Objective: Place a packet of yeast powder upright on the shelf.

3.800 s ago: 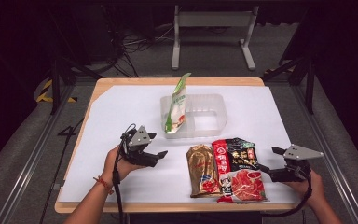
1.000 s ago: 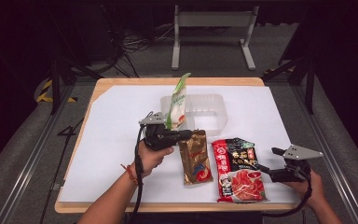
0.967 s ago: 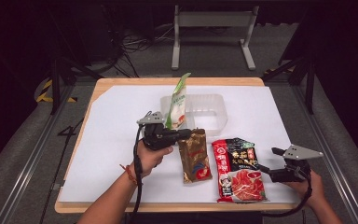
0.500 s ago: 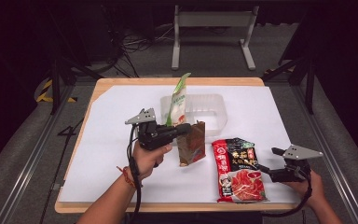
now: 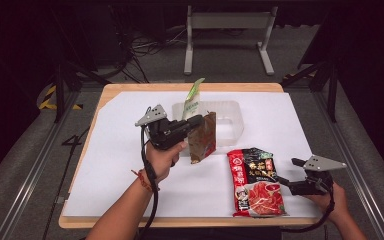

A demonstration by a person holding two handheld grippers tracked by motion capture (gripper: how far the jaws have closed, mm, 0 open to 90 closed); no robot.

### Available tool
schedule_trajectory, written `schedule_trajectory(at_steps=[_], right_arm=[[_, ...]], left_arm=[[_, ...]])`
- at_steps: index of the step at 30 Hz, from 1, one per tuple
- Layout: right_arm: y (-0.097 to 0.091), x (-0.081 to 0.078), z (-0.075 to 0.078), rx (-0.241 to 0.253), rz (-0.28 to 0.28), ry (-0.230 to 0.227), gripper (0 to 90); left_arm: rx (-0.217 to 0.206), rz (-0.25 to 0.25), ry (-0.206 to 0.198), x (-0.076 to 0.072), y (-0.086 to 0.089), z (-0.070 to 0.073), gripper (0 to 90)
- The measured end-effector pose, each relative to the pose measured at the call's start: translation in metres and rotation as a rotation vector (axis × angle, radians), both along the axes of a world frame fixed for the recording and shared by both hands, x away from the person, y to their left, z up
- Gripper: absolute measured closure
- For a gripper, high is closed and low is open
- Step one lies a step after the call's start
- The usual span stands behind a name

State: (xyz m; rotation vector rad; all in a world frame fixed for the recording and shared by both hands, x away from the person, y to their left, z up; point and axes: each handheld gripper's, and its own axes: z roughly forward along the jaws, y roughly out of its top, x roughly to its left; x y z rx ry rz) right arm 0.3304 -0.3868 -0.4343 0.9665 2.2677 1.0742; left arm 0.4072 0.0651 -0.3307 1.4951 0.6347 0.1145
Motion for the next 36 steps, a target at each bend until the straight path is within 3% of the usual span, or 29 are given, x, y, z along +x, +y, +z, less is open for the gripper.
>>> schedule_trajectory(at_steps=[5, 7, 9, 14, 17, 19, 26, 28, 32, 36], right_arm=[[0.0, 0.0, 0.0, 0.0, -0.001, 0.001, 14.3], [0.0, 0.0, 0.0, 0.0, 0.0, 0.001, 14.3], [0.0, 0.0, 0.0, 0.0, 0.0, 0.0, 14.4], [0.0, 0.0, 0.0, 0.002, 0.003, 0.001, 14.5], [0.0, 0.0, 0.0, 0.002, 0.003, 0.001, 14.6], [0.0, 0.0, 0.0, -0.001, 0.002, -0.002, 14.7], [0.0, 0.0, 0.0, -0.001, 0.003, 0.0, 14.6], [0.0, 0.0, 0.0, -0.002, 0.001, 0.0, 14.6], [0.0, 0.0, 0.0, -0.001, 0.002, 0.0, 14.8], [0.0, 0.0, 0.0, 0.001, 0.003, 0.001, 14.9]], left_arm=[[0.018, 0.068, -0.012, 0.008, -0.01, 0.008, 87.8], [0.053, 0.105, -0.029, 0.011, -0.014, 0.01, 87.7], [0.049, 0.105, -0.009, 0.017, -0.018, 0.01, 87.7], [0.092, 0.188, -0.006, 0.028, -0.026, 0.008, 87.7], [0.084, 0.226, 0.004, 0.033, -0.024, 0.011, 87.8], [0.097, 0.279, -0.025, 0.036, -0.02, 0.018, 87.8], [0.102, 0.376, -0.048, 0.035, -0.009, 0.031, 87.8], [0.102, 0.392, -0.035, 0.038, -0.012, 0.029, 87.8], [0.149, 0.447, -0.063, 0.039, -0.016, 0.033, 87.8], [0.138, 0.472, -0.073, 0.039, -0.011, 0.041, 87.8]])
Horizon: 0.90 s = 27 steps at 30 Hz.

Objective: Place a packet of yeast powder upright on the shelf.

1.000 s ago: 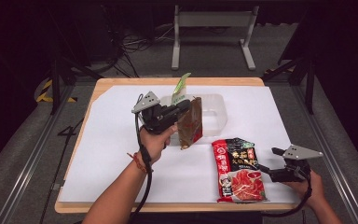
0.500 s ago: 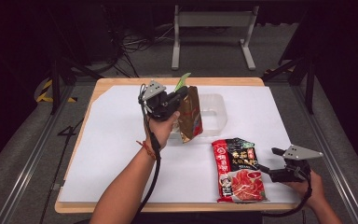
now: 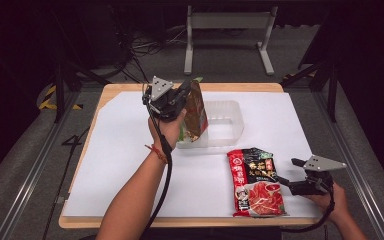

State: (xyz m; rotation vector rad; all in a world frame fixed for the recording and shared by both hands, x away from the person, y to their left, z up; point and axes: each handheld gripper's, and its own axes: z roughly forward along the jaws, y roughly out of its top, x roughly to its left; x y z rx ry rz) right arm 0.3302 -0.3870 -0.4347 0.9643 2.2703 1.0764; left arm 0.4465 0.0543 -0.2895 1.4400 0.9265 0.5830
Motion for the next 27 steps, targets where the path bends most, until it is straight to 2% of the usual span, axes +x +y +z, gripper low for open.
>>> schedule_trajectory(at_steps=[3, 8, 14, 16, 19, 20, 21, 23, 25, 27], right_arm=[[0.0, 0.0, 0.0, 0.0, 0.002, 0.0, 14.8], [0.0, 0.0, 0.0, -0.005, -0.002, 0.0, 14.9], [0.0, 0.0, 0.0, -0.001, -0.002, 0.004, 15.0], [0.0, 0.0, 0.0, -0.002, -0.002, 0.003, 15.1], [0.0, 0.0, 0.0, -0.002, -0.002, 0.003, 15.1], [0.0, 0.0, 0.0, -0.002, -0.002, 0.002, 15.1], [0.0, 0.001, 0.0, -0.002, -0.002, 0.003, 15.1], [0.0, 0.001, 0.0, -0.001, -0.003, 0.005, 15.1], [0.0, 0.0, 0.0, -0.002, -0.003, 0.005, 15.2], [0.0, 0.0, 0.0, -0.001, -0.004, 0.005, 15.2]], left_arm=[[0.027, 0.009, 0.006, -0.001, -0.001, -0.001, 87.8], [0.007, -0.015, 0.028, 0.003, -0.007, -0.006, 87.7], [0.018, -0.019, 0.015, 0.004, -0.015, 0.002, 87.7], [0.01, -0.028, 0.025, 0.004, -0.019, 0.005, 87.7], [0.029, -0.029, 0.022, 0.004, -0.026, 0.005, 87.6], [0.042, -0.031, 0.033, 0.005, -0.029, 0.004, 87.7], [0.056, -0.025, 0.04, 0.006, -0.03, 0.003, 87.5], [0.048, -0.015, 0.054, 0.01, -0.032, 0.0, 87.5], [0.071, 0.017, 0.061, 0.014, -0.034, -0.004, 87.5], [0.062, 0.028, 0.076, 0.018, -0.034, -0.007, 87.5]])
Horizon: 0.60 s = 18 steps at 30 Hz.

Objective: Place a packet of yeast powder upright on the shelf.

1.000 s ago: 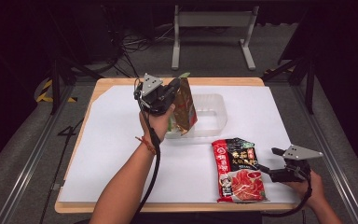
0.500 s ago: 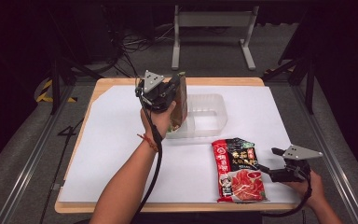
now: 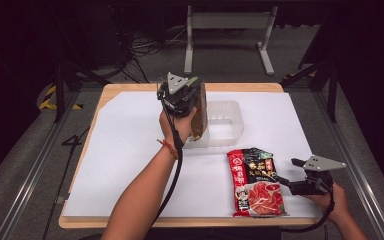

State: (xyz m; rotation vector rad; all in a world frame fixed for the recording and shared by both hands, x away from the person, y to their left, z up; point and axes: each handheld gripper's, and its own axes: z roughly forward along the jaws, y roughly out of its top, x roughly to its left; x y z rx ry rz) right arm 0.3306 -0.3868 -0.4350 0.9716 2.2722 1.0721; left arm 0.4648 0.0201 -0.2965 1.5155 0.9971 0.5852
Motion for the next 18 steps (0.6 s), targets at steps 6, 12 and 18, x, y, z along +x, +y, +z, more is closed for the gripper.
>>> schedule_trajectory(at_steps=[6, 12, 18], right_arm=[[0.0, 0.0, 0.0, -0.002, -0.001, -0.002, 15.5], [0.0, 0.0, 0.0, -0.005, -0.001, -0.006, 15.6], [0.0, 0.0, 0.0, -0.005, 0.001, -0.007, 15.6]], left_arm=[[-0.016, 0.001, 0.023, 0.009, -0.006, -0.011, 87.2], [-0.017, -0.042, 0.021, 0.009, -0.012, -0.025, 86.6], [0.004, -0.083, -0.035, 0.003, -0.01, -0.029, 86.5]])
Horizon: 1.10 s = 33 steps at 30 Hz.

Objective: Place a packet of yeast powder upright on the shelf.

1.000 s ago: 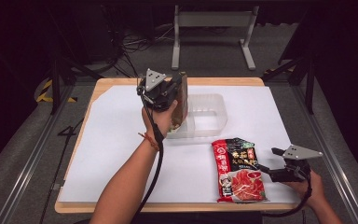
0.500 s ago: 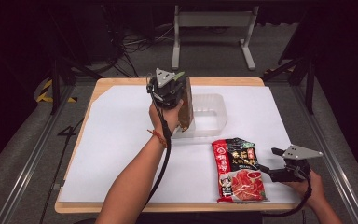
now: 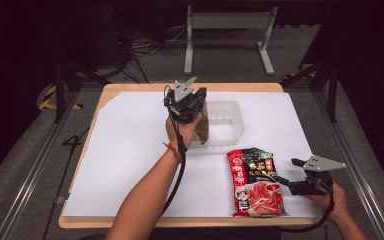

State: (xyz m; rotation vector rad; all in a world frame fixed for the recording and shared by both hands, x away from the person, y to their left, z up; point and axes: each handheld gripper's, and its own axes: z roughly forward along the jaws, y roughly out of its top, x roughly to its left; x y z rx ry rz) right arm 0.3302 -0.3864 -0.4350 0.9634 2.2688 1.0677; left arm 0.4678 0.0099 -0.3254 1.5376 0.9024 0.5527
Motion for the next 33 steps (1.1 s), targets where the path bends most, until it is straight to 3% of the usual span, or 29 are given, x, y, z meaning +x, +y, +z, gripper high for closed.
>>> schedule_trajectory(at_steps=[3, 7, 10, 14, 20, 26, 30, 33], right_arm=[[0.0, 0.0, 0.0, -0.001, -0.002, 0.001, 15.4], [0.0, 0.0, 0.0, -0.002, -0.002, 0.0, 15.6], [0.0, 0.0, 0.0, 0.001, -0.002, 0.002, 15.5], [0.0, 0.0, 0.0, 0.0, -0.003, 0.001, 15.6], [0.0, 0.0, 0.0, 0.002, -0.002, 0.002, 15.7], [0.0, 0.0, 0.0, 0.0, 0.0, 0.0, 15.9], [0.0, 0.0, 0.0, -0.001, -0.001, -0.001, 15.9], [0.0, 0.0, 0.0, -0.001, -0.001, 0.0, 15.6]], left_arm=[[0.041, 0.028, -0.005, 0.006, 0.001, 0.002, 86.6], [0.013, 0.046, 0.013, 0.014, 0.004, 0.004, 86.7], [0.031, 0.055, 0.004, 0.018, 0.001, 0.004, 86.8], [0.022, 0.07, 0.02, 0.026, -0.002, 0.005, 87.0], [0.016, 0.103, -0.007, 0.029, -0.004, 0.013, 87.1], [-0.004, 0.068, -0.02, 0.019, -0.008, 0.005, 86.6], [0.018, -0.011, -0.024, 0.007, -0.012, -0.01, 86.4], [0.014, -0.047, -0.032, 0.0, -0.01, -0.012, 86.1]])
